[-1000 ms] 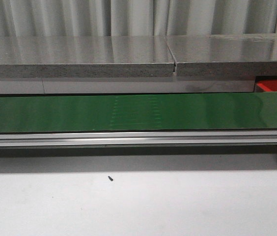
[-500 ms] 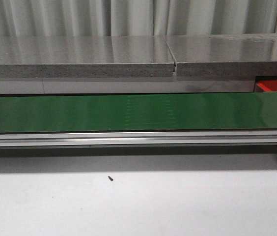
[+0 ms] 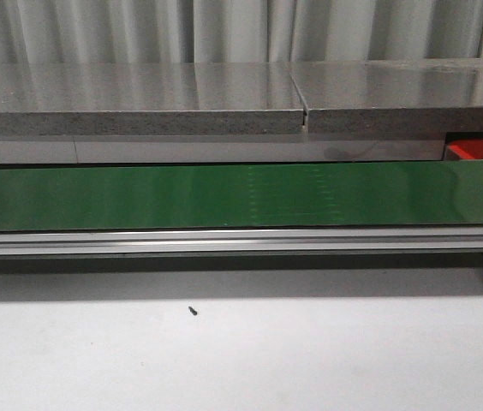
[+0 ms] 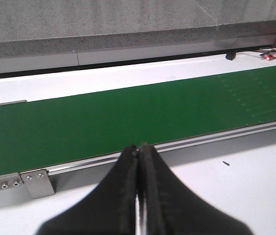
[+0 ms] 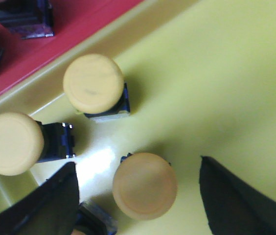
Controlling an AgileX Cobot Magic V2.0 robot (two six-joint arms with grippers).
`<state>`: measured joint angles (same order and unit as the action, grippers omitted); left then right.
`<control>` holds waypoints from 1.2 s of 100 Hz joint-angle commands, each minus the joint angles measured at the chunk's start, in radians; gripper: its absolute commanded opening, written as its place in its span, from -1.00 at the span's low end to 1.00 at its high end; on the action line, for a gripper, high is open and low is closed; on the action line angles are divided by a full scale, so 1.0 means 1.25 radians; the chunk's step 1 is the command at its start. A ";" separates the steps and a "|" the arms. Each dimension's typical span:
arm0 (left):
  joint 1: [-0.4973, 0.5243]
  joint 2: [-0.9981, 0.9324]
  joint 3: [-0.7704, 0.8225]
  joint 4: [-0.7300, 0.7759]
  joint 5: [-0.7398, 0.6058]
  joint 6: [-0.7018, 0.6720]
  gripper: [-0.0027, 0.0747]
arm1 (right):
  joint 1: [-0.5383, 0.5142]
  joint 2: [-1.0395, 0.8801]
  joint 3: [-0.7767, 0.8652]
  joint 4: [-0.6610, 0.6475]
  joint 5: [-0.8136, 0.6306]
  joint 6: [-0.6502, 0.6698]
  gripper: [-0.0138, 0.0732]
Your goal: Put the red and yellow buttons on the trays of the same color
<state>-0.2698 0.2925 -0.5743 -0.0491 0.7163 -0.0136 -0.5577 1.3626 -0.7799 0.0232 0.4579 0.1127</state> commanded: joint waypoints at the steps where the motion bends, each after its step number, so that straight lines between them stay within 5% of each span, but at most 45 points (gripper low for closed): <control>1: -0.005 0.007 -0.020 -0.009 -0.056 -0.008 -0.98 | 0.007 -0.070 -0.018 -0.011 -0.013 -0.001 0.52; 18: -0.005 0.007 -0.020 -0.009 -0.056 -0.008 -0.98 | 0.077 -0.161 -0.023 -0.037 0.017 -0.001 0.15; 41: -0.005 0.007 -0.020 -0.009 -0.056 -0.008 -0.98 | 0.234 -0.237 -0.027 -0.054 0.027 -0.001 -0.95; 75: -0.005 0.007 -0.020 -0.009 -0.056 -0.008 -0.98 | 0.432 -0.291 -0.025 -0.059 -0.031 -0.002 -0.94; 120: -0.005 0.007 -0.020 -0.009 -0.056 -0.008 -0.98 | 0.450 -0.442 0.082 -0.111 -0.137 -0.002 -0.94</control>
<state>-0.2698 0.2925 -0.5743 -0.0491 0.7163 -0.0136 0.0038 0.8626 -0.6846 -0.0788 0.3929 0.1145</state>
